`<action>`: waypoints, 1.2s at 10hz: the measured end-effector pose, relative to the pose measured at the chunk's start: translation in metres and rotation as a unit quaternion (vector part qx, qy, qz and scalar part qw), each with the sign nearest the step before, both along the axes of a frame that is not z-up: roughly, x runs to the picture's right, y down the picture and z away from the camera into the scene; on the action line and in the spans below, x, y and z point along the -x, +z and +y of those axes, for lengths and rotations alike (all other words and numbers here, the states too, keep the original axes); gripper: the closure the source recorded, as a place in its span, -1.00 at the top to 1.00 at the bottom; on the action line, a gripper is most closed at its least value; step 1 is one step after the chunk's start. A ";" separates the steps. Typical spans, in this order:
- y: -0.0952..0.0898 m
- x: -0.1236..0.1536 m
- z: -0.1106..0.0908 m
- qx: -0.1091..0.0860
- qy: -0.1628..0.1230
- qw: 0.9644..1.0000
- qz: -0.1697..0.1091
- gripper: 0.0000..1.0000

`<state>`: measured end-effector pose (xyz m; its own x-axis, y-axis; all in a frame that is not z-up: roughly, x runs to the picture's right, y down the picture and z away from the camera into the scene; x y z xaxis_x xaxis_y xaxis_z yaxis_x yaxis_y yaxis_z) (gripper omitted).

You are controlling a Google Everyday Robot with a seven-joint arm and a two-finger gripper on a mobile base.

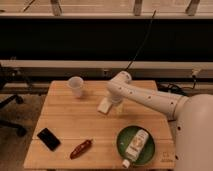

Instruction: Place the white sponge in the ceramic cup

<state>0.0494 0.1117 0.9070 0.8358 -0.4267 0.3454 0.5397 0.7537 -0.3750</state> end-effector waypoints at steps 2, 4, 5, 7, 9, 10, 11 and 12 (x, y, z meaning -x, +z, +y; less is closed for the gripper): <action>0.004 0.002 0.002 0.001 -0.001 1.000 -0.001 0.60; 0.003 0.001 -0.001 0.010 -0.006 1.000 0.002 0.60; 0.003 0.007 -0.004 0.018 -0.012 1.000 -0.002 0.60; 0.005 0.017 -0.007 0.035 -0.030 0.999 -0.007 0.60; 0.008 0.024 -0.008 0.046 -0.043 0.998 -0.016 0.60; 0.009 0.028 -0.009 0.050 -0.048 0.997 -0.021 0.60; 0.011 0.032 -0.007 0.057 -0.055 0.997 -0.025 0.60; 0.013 0.037 -0.006 0.063 -0.062 0.996 -0.031 0.60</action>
<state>0.0119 0.1060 0.9202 0.7549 -0.4749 0.4523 0.6507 0.6287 -0.4259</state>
